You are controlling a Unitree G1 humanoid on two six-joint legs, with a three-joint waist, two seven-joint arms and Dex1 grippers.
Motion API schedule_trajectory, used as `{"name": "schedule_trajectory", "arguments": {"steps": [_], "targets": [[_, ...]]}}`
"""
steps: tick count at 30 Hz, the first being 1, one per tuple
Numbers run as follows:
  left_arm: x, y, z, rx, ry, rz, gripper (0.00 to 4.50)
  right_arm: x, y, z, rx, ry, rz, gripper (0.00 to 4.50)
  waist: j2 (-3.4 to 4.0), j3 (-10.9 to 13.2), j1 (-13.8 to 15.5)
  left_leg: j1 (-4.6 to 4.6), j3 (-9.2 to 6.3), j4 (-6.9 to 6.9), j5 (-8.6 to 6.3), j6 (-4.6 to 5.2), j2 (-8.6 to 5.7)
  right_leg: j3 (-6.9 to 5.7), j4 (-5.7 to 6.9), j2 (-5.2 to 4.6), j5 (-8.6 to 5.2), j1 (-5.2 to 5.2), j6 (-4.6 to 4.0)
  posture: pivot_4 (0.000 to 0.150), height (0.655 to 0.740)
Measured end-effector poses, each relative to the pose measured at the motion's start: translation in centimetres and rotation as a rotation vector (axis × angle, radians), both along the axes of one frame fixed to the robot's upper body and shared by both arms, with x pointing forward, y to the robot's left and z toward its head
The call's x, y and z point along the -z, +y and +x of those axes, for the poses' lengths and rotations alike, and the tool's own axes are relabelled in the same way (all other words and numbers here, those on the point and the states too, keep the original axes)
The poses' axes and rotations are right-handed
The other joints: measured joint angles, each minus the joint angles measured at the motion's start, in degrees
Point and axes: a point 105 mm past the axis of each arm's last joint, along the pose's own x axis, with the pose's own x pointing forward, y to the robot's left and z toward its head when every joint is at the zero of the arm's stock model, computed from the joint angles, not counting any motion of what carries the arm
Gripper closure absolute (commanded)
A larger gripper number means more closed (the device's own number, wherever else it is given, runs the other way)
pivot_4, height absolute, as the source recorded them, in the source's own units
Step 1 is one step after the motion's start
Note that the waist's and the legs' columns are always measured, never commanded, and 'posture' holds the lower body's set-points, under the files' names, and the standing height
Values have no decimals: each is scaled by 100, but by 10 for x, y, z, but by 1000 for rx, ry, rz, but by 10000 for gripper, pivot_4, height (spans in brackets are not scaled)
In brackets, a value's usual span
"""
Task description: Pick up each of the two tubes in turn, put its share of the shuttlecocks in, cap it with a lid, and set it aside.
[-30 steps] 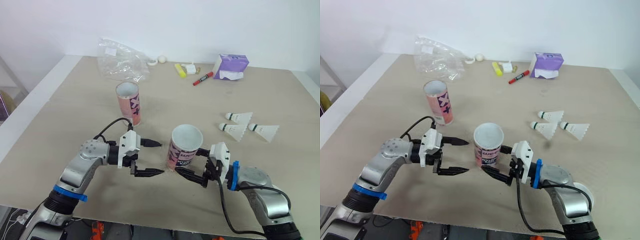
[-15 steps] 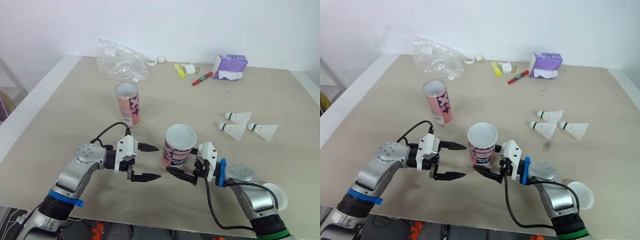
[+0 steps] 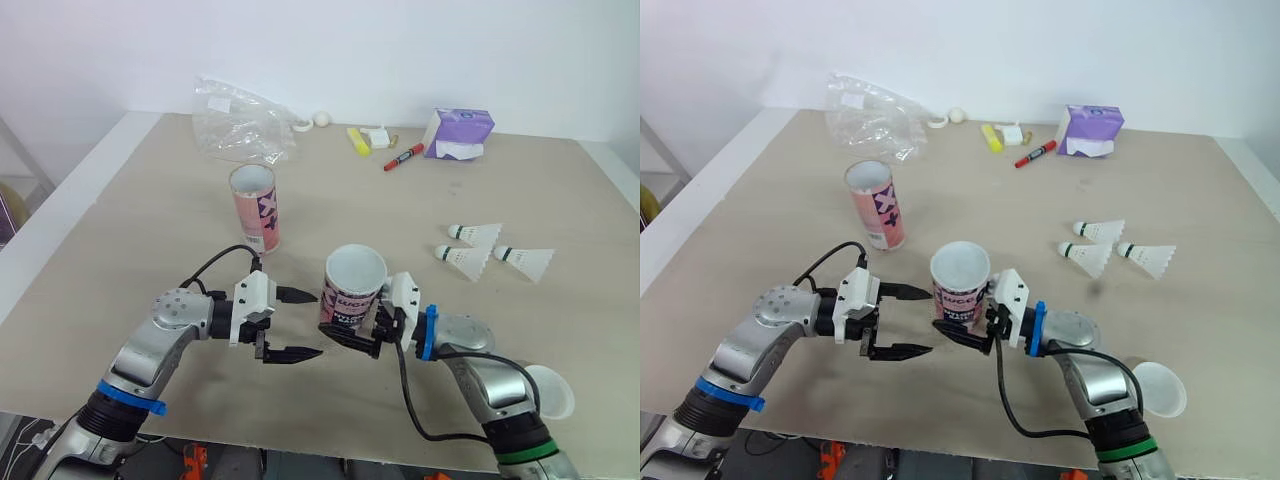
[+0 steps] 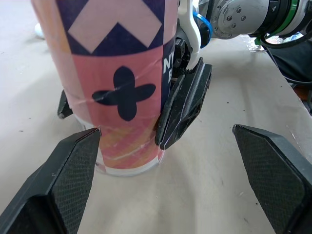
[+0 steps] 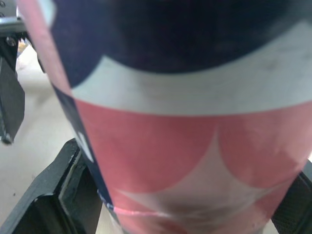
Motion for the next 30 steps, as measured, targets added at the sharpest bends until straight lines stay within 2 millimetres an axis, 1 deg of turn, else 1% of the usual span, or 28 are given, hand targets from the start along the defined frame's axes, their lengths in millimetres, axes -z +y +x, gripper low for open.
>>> {"name": "schedule_trajectory", "arguments": {"steps": [13,30], "targets": [[0,0,2,-13,-5,4,0,8,6,2,-22,28,-10,314,0,0,-3,10,0,2,5,-1,0,0,24,3,-8,-1,-12,1500,7400],[0,1,2,-14,-12,4,0,8,6,3,-16,22,-10,314,0,0,-5,13,0,3,6,-1,1,0,28,4,-9,-1,-14,1500,7400]]}}
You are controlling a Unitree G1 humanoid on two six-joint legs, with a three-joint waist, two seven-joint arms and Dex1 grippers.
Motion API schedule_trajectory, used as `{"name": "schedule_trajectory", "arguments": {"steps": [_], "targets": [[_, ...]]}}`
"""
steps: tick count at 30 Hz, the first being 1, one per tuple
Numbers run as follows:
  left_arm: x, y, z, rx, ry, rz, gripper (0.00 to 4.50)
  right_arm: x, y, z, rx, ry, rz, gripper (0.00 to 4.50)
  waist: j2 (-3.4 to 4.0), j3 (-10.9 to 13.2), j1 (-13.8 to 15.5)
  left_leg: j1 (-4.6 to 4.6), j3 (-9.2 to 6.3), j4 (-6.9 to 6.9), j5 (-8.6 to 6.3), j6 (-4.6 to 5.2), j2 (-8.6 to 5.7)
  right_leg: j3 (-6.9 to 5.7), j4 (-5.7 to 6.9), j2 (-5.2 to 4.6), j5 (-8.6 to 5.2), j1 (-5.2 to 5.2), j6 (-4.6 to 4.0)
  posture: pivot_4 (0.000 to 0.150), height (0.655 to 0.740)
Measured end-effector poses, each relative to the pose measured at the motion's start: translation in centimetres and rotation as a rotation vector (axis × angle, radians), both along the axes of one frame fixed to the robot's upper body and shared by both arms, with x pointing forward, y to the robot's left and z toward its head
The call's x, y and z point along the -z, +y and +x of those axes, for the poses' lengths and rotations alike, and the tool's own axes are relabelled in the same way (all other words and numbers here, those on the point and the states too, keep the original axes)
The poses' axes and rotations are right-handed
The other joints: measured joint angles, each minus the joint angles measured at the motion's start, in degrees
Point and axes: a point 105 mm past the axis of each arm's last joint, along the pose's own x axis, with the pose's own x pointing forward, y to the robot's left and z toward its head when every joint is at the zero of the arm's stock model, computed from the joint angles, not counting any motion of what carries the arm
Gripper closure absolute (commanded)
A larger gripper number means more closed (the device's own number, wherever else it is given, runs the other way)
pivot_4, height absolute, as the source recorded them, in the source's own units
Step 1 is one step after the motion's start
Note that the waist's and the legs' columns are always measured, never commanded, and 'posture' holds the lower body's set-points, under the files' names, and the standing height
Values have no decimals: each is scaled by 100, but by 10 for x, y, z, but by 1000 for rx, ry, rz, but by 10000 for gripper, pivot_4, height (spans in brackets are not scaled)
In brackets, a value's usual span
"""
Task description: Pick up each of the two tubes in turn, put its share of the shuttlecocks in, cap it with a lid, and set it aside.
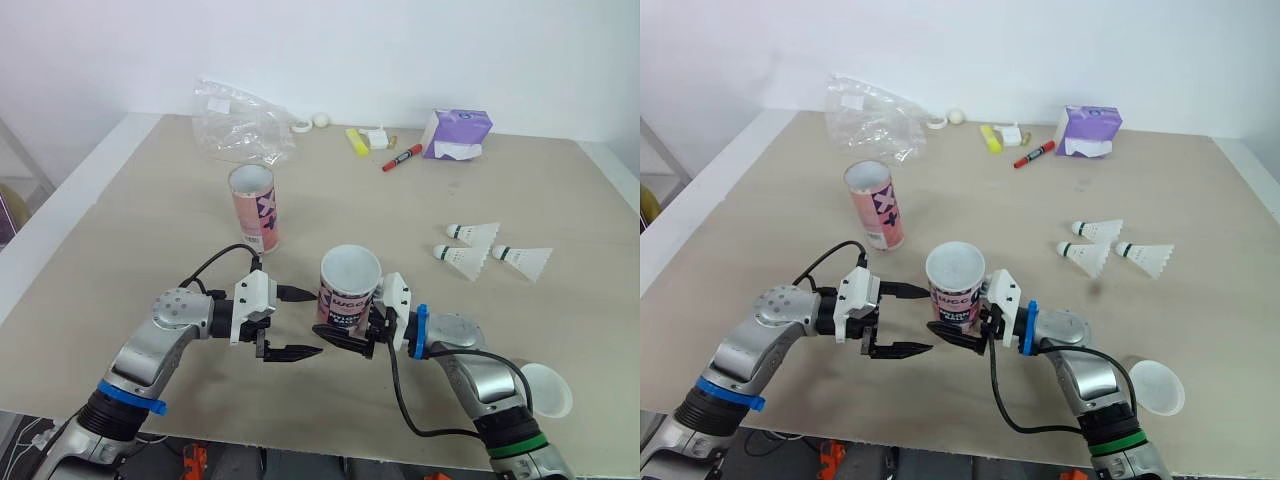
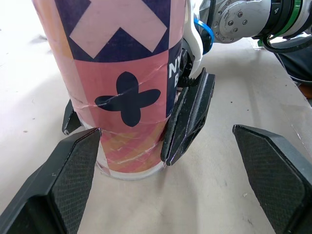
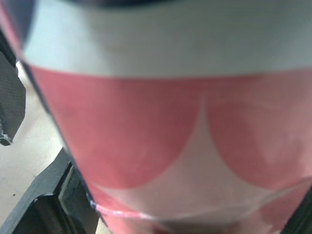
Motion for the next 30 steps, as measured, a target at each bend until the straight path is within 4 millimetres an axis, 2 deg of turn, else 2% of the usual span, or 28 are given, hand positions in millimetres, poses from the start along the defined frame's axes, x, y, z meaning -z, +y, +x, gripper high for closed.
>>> {"name": "schedule_trajectory", "arguments": {"steps": [3,4,7,21,26,29,30], "targets": [[0,0,0,0,0,0,0,0,0,1,6,0,1,314,0,0,0,0,0,0,0,0,0,0,0,0,0,0,0,1500,7400],[0,0,0,1,0,0,0,0,0,1,6,0,1,4227,0,0,-1,1,0,0,0,0,0,0,0,0,0,0,0,1500,7400],[0,0,0,-2,1,2,0,0,-1,1,11,-1,0,11965,0,0,-1,0,0,0,0,0,0,0,0,0,0,0,0,1500,7400],[3,0,2,-6,-2,0,0,-3,-9,-3,23,-17,-30,11965,0,0,0,0,0,-1,1,0,0,0,1,0,-1,0,0,1500,7400],[1,-2,2,1,-5,-8,0,-28,-35,-14,142,-62,17,11965,0,0,19,-7,-5,0,0,0,-4,0,2,-2,-8,0,8,1500,7400],[0,-2,3,5,-4,-13,0,-45,-63,-22,265,-83,52,11965,0,0,20,-9,-7,-1,0,0,-4,0,2,-2,-12,0,7,1500,7400],[0,-2,3,5,-3,-15,0,-54,-80,-26,349,-80,77,11965,0,0,17,-7,-9,-1,0,0,-4,0,2,-1,-13,1,4,1500,7400]]}}
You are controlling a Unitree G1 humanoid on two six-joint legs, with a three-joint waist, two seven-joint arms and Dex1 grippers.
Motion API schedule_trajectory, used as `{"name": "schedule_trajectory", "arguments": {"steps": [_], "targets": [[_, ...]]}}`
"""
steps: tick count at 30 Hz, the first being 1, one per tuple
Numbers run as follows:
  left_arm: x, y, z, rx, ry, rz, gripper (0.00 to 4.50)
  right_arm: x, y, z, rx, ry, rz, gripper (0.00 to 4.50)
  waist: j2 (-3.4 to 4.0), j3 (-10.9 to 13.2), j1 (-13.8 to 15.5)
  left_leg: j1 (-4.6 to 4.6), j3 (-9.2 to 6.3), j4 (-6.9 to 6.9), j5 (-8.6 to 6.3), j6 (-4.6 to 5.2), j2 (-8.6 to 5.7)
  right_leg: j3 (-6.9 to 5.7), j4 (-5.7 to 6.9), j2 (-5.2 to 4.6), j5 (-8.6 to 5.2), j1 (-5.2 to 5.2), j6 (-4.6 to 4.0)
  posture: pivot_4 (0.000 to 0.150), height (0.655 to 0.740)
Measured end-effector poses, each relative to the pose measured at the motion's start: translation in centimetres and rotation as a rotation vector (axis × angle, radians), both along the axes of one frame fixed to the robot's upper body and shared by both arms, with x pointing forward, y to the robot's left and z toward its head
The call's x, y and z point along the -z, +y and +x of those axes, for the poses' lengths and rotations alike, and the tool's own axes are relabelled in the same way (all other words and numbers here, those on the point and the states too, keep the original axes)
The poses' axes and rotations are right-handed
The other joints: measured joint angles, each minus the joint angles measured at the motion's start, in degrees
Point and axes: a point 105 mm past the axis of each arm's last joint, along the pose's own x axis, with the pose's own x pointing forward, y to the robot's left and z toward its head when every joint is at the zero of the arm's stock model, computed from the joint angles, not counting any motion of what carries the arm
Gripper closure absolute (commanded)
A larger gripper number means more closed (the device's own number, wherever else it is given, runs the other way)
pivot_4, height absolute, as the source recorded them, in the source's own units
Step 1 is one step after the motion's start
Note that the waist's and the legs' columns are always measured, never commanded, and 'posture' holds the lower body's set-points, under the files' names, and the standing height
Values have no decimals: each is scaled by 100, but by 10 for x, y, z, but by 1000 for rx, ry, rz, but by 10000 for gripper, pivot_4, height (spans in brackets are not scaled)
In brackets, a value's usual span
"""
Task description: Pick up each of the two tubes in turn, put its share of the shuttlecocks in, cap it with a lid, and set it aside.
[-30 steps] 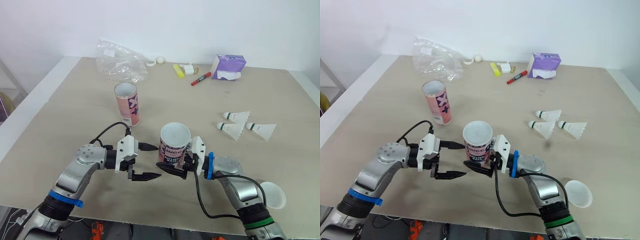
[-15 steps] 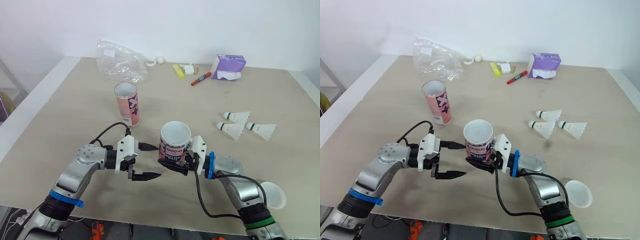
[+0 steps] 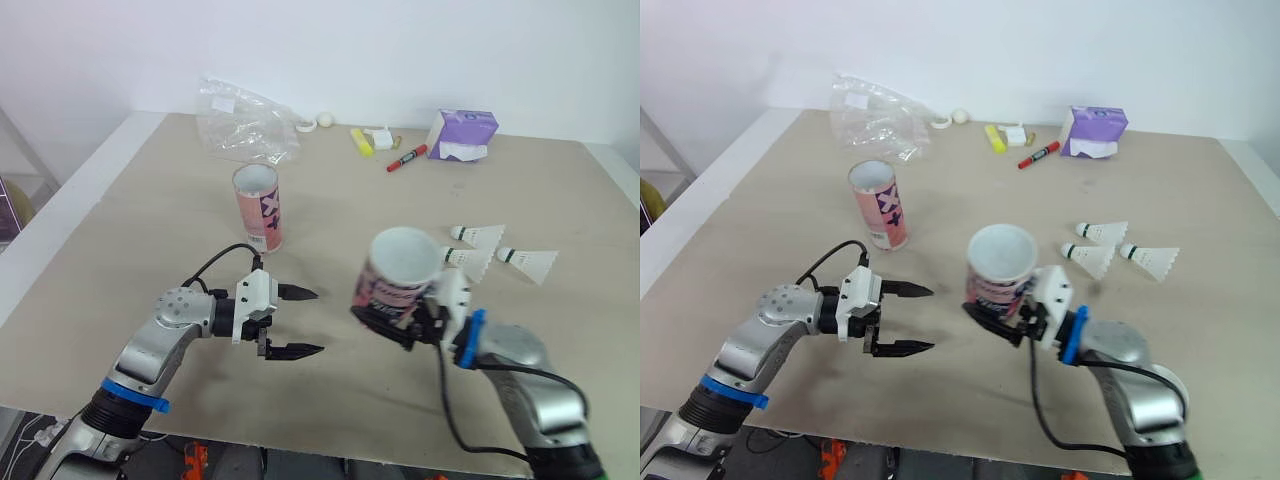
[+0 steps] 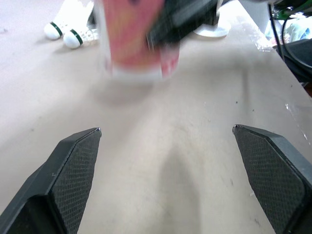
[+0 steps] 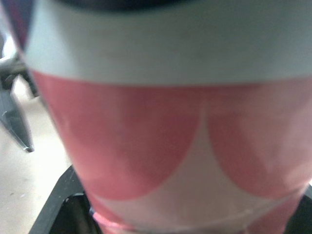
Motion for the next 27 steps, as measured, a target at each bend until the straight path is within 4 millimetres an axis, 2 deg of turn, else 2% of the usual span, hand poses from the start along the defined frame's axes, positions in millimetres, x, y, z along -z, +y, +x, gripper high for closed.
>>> {"name": "schedule_trajectory", "arguments": {"steps": [1,2,4,6,7,10,12,13,14,16,18,20,27], "targets": [[0,0,0,-1,0,0,0,-2,-4,0,16,-2,2,11965,0,0,0,0,0,0,0,0,0,0,0,0,0,0,0,1500,7400],[-2,-3,0,5,3,-10,0,-9,-21,-2,95,-2,29,11965,1,0,-1,0,1,3,1,2,-1,0,0,-1,4,0,-1,1500,7400],[-4,-5,0,11,5,-23,0,-13,-42,-5,191,0,58,11965,-1,-1,-1,4,0,3,1,2,-1,0,0,0,4,6,-2,1500,7400],[-4,-6,0,14,15,-31,0,-18,-75,-9,345,-6,73,11965,0,-1,-1,6,0,5,2,3,-1,0,0,-2,4,7,-2,1500,7400],[-4,-6,0,15,16,-32,0,-18,-79,-10,363,-8,75,11965,0,-1,-1,6,1,5,2,3,-1,0,0,-2,5,6,-3,1500,7400],[-6,-10,0,24,23,-44,0,-14,-138,-17,619,-6,117,11965,-1,-1,-5,10,2,5,2,4,-3,0,-1,-5,6,11,-4,1500,7400],[-6,-10,0,23,40,-46,0,-2,-187,-28,839,8,143,11965,3,-2,-6,11,3,4,2,4,-3,0,-1,-5,6,10,-4,1500,7400],[-6,-10,0,23,40,-46,0,-2,-187,-28,839,8,143,11965,4,-2,-6,11,3,4,2,4,-3,0,-1,-5,5,10,-5,1500,7400],[-6,-11,0,26,46,-53,0,4,-207,-34,921,9,150,11965,10,-5,-20,14,4,3,2,4,-3,1,-1,-5,6,10,-5,1500,7400],[-6,-13,-1,29,54,-57,0,10,-224,-38,988,17,165,11965,12,-6,-28,23,8,3,2,4,-2,2,0,-5,6,16,-6,1500,7400],[-6,-13,-1,29,56,-57,0,12,-228,-39,1005,20,172,11965,15,-7,-29,25,9,3,2,4,-2,2,0,-5,7,17,-7,1500,7400],[-5,-14,-2,32,63,-55,0,24,-249,-36,1078,44,199,11965,29,-10,-43,31,14,4,5,7,-4,7,0,-8,10,23,-8,1500,7400],[-7,-16,-5,43,50,-53,0,37,-273,-20,1178,58,233,11965,37,-8,-51,31,16,1,6,9,-6,10,-1,-8,8,24,-6,1500,7400]]}}
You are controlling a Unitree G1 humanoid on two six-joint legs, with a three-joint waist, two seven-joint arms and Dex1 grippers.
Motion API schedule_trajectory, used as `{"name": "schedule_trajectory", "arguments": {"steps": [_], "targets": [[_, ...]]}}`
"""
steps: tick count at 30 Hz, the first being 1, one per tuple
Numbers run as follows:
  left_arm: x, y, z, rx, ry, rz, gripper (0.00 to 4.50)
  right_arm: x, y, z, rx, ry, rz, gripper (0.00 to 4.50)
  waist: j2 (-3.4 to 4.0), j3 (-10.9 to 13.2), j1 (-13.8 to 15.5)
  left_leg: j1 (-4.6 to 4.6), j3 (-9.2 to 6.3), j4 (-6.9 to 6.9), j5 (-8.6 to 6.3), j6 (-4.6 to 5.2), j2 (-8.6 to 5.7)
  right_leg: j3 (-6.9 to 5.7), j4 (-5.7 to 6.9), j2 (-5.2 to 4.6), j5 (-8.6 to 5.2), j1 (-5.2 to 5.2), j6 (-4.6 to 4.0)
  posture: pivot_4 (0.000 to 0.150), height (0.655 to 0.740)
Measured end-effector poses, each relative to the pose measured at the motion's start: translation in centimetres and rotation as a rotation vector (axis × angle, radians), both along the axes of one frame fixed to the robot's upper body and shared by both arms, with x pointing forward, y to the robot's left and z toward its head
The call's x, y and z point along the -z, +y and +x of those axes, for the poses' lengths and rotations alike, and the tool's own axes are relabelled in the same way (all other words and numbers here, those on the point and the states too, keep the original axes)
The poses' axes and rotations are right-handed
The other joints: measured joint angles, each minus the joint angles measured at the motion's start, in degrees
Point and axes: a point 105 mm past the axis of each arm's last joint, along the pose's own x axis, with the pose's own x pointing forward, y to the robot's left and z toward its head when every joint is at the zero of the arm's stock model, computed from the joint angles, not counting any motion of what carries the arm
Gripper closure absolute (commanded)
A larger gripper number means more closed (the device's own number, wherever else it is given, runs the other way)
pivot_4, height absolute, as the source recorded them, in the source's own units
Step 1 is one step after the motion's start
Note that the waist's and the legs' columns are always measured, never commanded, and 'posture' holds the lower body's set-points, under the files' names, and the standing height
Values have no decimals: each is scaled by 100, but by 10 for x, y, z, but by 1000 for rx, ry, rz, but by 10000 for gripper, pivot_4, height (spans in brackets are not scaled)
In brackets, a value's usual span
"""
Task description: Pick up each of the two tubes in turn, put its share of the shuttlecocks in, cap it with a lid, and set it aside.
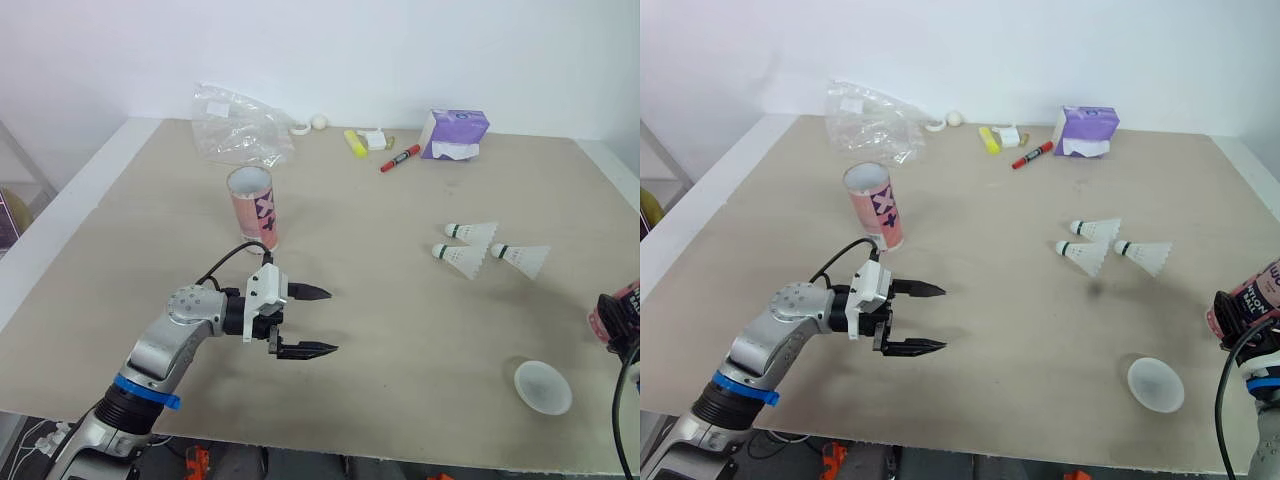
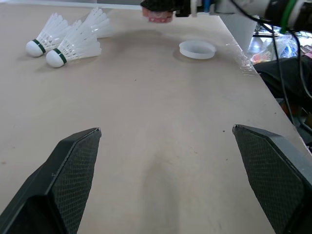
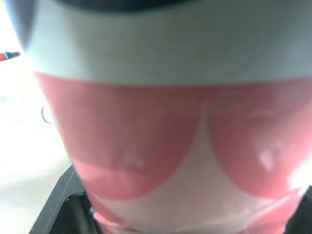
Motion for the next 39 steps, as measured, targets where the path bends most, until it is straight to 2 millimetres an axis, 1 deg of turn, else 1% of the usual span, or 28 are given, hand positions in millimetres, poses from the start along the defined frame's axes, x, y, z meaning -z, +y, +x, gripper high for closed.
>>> {"name": "schedule_trajectory", "arguments": {"steps": [3,12,14,15,16,17,20,25,31,34,39], "targets": [[0,2,0,-5,-4,8,0,12,-1,4,11,37,-3,11965,7,0,-4,0,0,-5,0,0,0,0,0,1,-4,0,1,1500,7400],[2,3,1,-24,-3,16,0,16,-1,10,16,34,-13,11965,3,2,-50,15,-1,-1,0,0,-1,1,-1,0,-3,21,2,1500,7400],[3,4,1,-26,-4,19,0,16,0,11,6,42,-23,6110,3,2,-60,17,-1,-1,0,0,-1,1,-1,0,-3,24,2,1500,7400],[3,4,1,-27,-5,20,0,17,0,10,1,53,-29,2476,1,3,-64,19,-2,-2,0,0,-1,1,-1,2,-4,26,1,1500,7400],[3,4,1,-27,-5,20,0,19,0,9,1,60,-28,2476,1,3,-64,19,-2,-2,0,0,-1,1,-1,1,-5,26,1,1500,7400],[3,4,1,-27,-5,21,0,23,0,6,1,80,-26,1084,3,3,-65,19,-2,-4,0,0,-2,2,-1,0,-7,26,1,1500,7400],[3,4,1,-26,-5,22,0,28,0,0,3,105,-28,1084,5,4,-88,19,-2,-5,0,-1,-3,2,-1,-1,-10,26,3,1500,7400],[4,3,0,-17,-3,27,0,22,4,-8,-13,105,-48,1084,4,4,-111,20,-3,-5,-1,-1,-3,2,-1,0,-10,26,3,1500,7400],[5,2,-1,-1,-3,33,0,17,19,-22,-42,104,-55,1084,4,4,-116,19,-2,-6,-2,-2,-3,3,-1,-3,-11,24,1,1500,7400],[7,2,2,-4,3,36,0,13,26,-27,-50,105,-66,1084,4,5,-115,19,-2,-6,-2,-2,-3,3,-1,-3,-11,22,1,1500,7400],[7,1,4,7,-3,35,0,11,35,-45,-72,144,-89,1084,4,4,-111,14,-2,-8,-4,-7,-4,3,-2,-6,-19,16,-1,1500,7400]]}}
